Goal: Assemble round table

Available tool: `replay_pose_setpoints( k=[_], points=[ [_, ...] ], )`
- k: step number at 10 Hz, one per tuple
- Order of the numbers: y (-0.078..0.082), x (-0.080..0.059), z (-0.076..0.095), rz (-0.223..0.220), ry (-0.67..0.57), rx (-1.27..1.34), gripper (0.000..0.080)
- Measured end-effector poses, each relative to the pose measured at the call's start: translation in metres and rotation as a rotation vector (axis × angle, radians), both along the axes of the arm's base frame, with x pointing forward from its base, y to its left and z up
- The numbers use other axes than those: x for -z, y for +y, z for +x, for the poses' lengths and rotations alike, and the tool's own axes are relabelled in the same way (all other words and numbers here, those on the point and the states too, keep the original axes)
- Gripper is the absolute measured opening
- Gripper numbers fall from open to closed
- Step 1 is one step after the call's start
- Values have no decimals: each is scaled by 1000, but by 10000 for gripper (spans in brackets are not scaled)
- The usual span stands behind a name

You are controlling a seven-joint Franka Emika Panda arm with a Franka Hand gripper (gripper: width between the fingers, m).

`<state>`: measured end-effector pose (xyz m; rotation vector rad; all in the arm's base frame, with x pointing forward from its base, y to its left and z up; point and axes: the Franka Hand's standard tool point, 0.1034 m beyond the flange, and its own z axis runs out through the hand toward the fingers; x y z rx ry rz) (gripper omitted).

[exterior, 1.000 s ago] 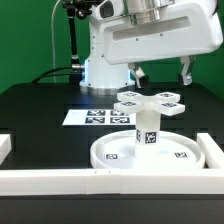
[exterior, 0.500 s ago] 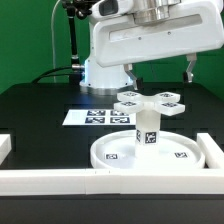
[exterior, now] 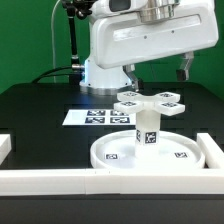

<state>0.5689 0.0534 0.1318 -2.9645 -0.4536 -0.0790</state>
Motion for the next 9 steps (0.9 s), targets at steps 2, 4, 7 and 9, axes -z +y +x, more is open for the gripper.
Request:
replay_pose_setpoints(
  k=[2, 4, 7, 9],
  points=[
    [-3, 2, -1, -34, -36, -260, 649],
    [-5, 2, -1, -68, -56, -476, 649],
    [-8, 2, 0, -87, -77, -681, 649],
    [-10, 2, 0, -93, -85, -767, 649]
  ],
)
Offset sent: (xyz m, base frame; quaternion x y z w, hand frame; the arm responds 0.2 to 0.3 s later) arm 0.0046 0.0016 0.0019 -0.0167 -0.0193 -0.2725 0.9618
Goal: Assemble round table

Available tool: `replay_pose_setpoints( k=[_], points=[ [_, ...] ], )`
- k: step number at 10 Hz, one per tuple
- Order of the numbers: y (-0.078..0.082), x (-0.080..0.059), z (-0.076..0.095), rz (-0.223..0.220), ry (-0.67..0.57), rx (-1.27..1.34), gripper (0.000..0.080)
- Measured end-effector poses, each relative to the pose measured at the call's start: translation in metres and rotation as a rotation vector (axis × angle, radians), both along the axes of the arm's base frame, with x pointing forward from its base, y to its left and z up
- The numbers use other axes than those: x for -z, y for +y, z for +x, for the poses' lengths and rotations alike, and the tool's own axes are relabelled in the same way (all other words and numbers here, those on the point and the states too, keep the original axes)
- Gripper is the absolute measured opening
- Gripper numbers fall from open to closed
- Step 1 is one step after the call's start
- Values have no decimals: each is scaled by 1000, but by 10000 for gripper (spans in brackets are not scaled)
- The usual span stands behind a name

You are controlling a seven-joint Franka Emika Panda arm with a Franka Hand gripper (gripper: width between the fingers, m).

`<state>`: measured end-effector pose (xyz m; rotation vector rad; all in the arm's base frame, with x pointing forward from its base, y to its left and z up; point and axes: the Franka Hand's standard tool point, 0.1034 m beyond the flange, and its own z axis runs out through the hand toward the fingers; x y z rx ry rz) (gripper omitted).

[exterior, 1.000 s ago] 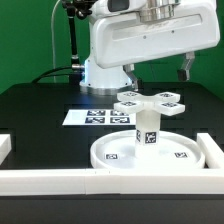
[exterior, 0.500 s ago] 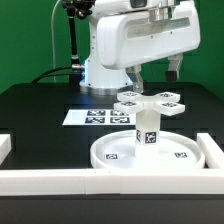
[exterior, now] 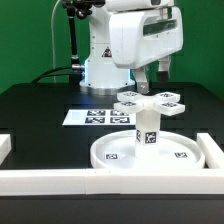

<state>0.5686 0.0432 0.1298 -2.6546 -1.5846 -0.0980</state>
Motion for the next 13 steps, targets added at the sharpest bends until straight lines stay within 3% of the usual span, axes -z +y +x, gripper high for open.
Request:
replay_pose_setpoints(
  k=[3, 11, 12, 13],
  points=[
    [-1, 9, -1, -44, -8, -245, 649],
    [-3, 24, -2, -48, -3, -286, 649],
    [-3, 25, -2, -52, 0, -293, 530],
    [-5, 25, -3, -56, 5, -298, 530]
  ],
)
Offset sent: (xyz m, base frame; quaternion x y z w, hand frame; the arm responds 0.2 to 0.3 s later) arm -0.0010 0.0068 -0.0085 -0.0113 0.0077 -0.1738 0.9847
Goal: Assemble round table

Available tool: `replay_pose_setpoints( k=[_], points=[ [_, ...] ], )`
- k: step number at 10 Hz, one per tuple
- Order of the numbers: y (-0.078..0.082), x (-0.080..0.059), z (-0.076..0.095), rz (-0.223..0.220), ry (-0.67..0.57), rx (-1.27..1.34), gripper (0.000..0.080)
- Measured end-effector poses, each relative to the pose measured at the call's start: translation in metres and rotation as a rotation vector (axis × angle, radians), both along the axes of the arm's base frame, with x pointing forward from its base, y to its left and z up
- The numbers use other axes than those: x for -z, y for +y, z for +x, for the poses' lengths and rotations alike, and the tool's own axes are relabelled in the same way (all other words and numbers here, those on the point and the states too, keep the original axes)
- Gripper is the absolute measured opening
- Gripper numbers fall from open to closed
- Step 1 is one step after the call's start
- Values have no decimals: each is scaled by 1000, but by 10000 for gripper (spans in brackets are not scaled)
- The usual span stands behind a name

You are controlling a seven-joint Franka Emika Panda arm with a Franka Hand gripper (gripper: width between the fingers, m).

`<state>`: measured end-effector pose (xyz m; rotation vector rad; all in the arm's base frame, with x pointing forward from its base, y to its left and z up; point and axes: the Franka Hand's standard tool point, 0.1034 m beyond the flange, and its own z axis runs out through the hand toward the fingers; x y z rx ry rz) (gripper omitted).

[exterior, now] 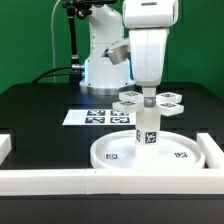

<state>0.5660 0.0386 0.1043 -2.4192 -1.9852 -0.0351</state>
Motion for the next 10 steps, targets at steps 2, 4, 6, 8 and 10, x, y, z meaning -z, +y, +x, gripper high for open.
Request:
replay_pose_setpoints(
  k=[2, 4, 6, 8, 10],
  points=[
    [-1, 0, 0, 0, 0, 1, 436],
    [-1, 0, 0, 0, 0, 1, 436],
    [-1, 0, 0, 0, 0, 16, 436],
    [-1, 0, 0, 7, 3, 107, 436],
    [-3, 0, -2, 24, 11, 318, 438]
  ],
)
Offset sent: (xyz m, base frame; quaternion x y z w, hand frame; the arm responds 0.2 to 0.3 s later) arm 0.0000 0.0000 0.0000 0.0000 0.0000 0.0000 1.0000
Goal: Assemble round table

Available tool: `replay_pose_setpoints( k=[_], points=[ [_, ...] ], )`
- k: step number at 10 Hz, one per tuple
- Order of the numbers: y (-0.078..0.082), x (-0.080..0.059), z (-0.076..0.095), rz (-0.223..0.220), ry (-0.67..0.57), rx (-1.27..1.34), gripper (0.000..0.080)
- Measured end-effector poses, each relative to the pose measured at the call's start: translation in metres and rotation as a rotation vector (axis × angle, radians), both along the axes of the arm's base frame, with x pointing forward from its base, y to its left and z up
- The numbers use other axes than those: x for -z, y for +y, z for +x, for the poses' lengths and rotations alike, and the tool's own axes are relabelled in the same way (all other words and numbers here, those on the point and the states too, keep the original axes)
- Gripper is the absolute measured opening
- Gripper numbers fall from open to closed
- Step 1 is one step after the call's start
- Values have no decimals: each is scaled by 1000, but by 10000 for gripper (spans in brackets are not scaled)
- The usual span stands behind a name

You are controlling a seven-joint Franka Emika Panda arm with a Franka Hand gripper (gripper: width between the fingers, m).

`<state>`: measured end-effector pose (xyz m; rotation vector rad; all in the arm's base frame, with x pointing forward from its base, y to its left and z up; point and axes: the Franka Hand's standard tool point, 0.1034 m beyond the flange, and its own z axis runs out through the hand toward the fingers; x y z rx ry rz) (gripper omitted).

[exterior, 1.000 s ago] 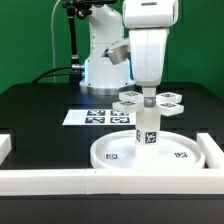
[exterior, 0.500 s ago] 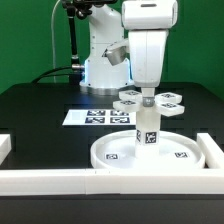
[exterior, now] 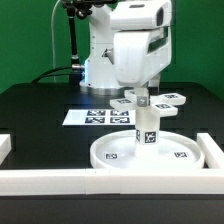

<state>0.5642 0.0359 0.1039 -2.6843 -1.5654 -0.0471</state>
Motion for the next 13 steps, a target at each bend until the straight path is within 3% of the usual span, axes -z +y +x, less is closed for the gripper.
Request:
replay_pose_setpoints(
  k=[3, 8, 13],
  points=[
    [1, 0, 1, 38, 9, 399, 438],
    [0, 0, 2, 43, 16, 709, 439],
    [-1, -1, 1, 88, 25, 1260, 439]
  ],
)
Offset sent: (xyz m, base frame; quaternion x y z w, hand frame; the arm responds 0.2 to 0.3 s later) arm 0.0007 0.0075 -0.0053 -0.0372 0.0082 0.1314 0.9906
